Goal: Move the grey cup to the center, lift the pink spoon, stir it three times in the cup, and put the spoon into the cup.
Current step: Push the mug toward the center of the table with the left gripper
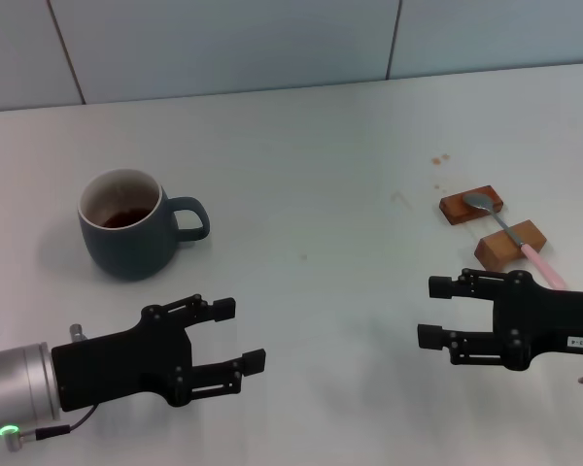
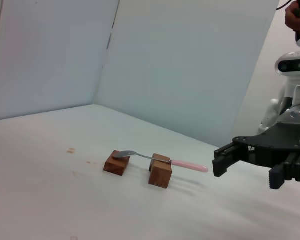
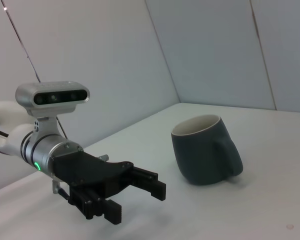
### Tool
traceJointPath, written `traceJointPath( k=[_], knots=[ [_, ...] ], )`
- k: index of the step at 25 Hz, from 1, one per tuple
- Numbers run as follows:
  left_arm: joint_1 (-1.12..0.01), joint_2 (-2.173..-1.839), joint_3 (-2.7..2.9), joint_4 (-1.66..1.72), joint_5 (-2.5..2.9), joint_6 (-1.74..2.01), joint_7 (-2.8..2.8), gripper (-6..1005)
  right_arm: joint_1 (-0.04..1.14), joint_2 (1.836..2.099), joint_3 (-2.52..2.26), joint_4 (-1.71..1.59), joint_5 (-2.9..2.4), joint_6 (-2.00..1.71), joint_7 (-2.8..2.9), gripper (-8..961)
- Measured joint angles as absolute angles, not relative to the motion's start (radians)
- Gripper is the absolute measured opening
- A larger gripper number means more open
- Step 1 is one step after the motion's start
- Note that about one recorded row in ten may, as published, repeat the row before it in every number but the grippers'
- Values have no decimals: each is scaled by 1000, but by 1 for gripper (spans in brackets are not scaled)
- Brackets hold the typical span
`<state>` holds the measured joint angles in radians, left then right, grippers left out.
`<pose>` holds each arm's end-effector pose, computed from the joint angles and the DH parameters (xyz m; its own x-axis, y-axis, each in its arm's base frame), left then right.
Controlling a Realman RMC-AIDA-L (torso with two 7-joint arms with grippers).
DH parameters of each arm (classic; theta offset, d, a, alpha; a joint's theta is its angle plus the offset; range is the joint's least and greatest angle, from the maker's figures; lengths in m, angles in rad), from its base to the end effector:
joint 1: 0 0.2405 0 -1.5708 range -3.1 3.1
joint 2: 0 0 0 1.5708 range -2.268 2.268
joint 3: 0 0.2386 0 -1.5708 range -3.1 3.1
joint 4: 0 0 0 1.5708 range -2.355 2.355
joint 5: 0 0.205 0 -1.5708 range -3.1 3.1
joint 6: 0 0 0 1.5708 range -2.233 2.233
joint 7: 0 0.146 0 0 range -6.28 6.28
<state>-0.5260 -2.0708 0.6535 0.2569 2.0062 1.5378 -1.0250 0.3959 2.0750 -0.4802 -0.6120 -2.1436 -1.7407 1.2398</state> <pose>-0.2607 0.2685 -0.0536 0.7589 0.3340 0.5590 0.4245 -0.9047 -0.0359 0.2905 0.2576 0.0142 0.7434 -0.3834 -0.5481 -0.5091 -0.8558 -0.0919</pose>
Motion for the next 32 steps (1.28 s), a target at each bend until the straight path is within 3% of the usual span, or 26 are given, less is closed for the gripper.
traceJointPath(
  k=[12,18,25,32],
  knots=[
    [-522,-2071,632,268,1992,1579,-1009,779,389,2075,-474,-609,-2137,-1739,1233,757],
    [-416,-2065,433,359,1798,1736,-884,753,386,2076,-475,-607,-2136,-1738,1232,757],
    [-395,-2070,187,291,1541,1519,-595,724,385,2075,-478,-601,-2136,-1738,1231,758],
    [-467,-2074,112,61,1444,1313,189,364,386,2075,-478,-600,-2135,-1738,1230,757]
  ],
)
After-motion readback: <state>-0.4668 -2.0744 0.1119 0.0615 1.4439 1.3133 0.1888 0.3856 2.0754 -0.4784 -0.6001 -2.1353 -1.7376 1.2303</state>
